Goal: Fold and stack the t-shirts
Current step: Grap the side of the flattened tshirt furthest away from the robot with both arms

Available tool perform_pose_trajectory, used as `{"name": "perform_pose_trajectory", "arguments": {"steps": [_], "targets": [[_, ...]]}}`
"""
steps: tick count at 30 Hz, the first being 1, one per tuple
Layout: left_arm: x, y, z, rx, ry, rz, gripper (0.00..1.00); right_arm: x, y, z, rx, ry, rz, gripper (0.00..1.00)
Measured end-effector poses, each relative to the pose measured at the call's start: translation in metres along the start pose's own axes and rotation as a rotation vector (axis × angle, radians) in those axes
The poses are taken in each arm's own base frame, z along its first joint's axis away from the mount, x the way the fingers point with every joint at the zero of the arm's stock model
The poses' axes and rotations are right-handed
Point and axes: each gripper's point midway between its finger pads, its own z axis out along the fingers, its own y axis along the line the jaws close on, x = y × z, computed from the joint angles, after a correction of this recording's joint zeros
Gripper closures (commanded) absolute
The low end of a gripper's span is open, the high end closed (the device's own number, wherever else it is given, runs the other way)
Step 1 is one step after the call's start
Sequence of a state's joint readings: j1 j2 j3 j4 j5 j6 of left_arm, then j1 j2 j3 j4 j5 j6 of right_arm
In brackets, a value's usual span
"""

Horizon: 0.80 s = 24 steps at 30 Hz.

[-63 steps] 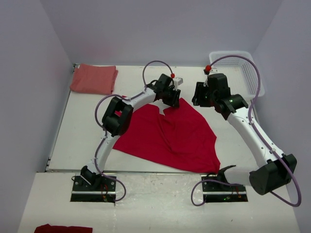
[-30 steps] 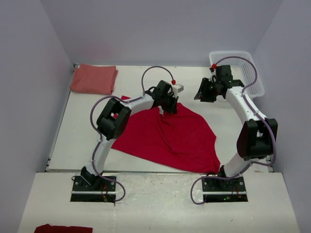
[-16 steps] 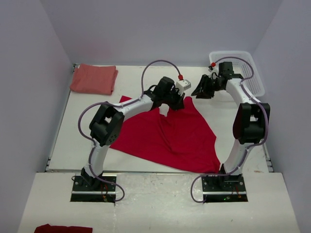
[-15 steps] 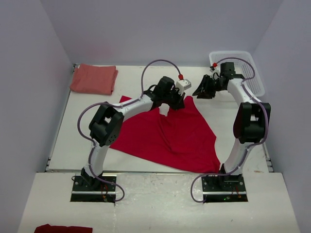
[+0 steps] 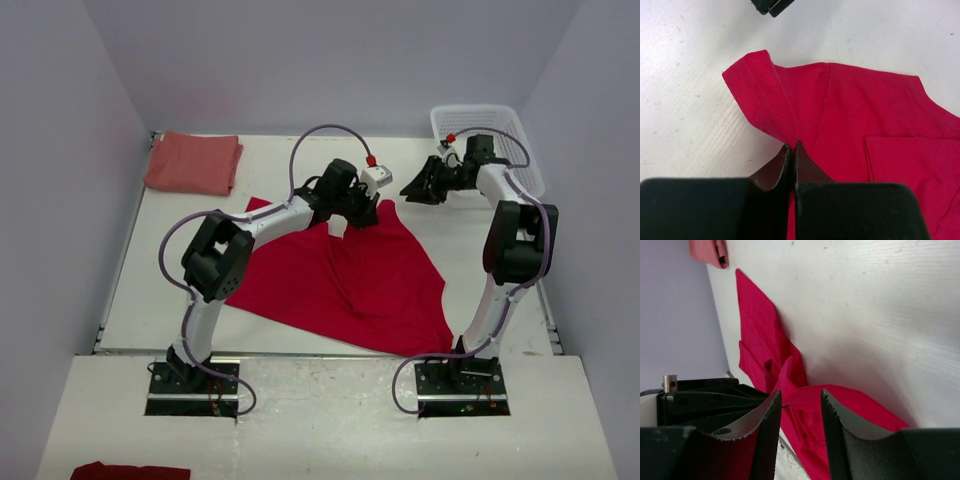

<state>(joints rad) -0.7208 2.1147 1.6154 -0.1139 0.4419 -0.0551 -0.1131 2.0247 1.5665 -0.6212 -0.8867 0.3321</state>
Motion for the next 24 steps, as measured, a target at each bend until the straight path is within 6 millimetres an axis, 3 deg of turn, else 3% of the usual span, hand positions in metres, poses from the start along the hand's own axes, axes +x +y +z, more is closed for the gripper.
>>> {"name": "perform_pose_trajectory", "arguments": {"steps": [7,16,24], "targets": [[-0.001,-0.008,-0.001,0.014,-0.001,0.007,1.00,0.001,0.015,0.000,-0.088,0.017,-0.012,0.63],[-0.017,-0.028,-0.008,0.049,-0.029,0.035,1.00,0.004,0.011,0.008,-0.107,0.043,0.003,0.64],[-0.019,-0.031,-0.010,0.057,-0.034,0.052,1.00,0.010,0.016,0.014,-0.117,0.063,-0.010,0.65]]}}
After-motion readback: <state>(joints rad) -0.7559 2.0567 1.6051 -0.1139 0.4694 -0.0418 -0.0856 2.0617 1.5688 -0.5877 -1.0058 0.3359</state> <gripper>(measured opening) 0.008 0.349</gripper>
